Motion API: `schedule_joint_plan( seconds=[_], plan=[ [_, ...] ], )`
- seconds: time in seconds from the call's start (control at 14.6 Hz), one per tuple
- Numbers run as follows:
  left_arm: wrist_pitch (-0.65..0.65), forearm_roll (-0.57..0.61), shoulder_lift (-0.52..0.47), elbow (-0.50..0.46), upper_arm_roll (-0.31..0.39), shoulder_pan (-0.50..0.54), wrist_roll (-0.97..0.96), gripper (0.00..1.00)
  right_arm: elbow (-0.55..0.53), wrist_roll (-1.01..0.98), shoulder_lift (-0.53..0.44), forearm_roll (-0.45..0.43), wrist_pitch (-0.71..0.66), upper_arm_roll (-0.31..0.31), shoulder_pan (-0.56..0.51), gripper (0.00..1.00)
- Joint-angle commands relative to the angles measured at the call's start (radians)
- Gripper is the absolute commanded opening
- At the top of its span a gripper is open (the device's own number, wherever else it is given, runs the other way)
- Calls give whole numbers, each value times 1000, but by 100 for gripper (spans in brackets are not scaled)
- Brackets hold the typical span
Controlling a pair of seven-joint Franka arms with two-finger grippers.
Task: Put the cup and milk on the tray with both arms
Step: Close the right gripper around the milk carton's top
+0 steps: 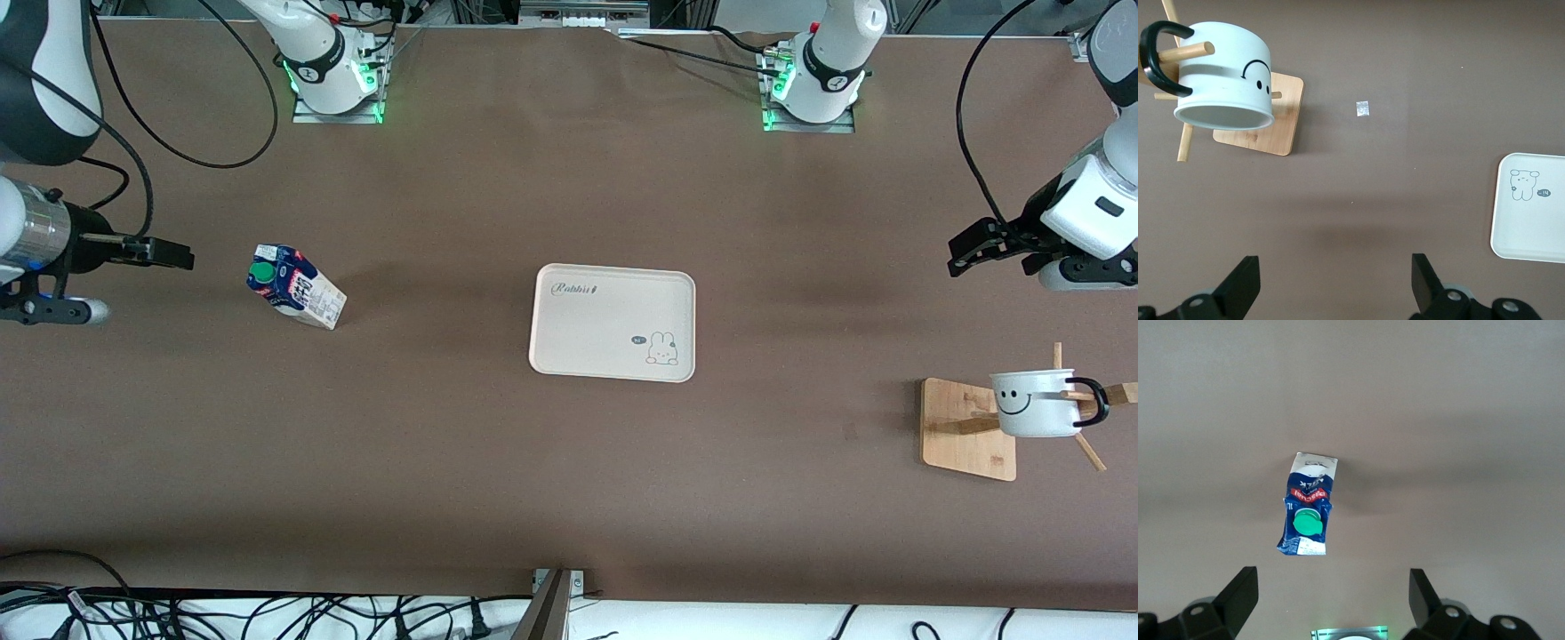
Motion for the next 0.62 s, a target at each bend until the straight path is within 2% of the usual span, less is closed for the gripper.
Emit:
schedule_joint_plan(
  seconds=[0.0,0.34,0.55],
  plan=[
    [-27,-9,14,32,-2,3,-7,100,10,12,45,37,12,4,12,100],
    [-27,-9,14,32,-2,4,-7,100,-3,27,111,59,63,4,39,100],
    [-27,-9,14,32,-2,6,-7,100,-67,27,111,59,139,6,39,100]
  ],
)
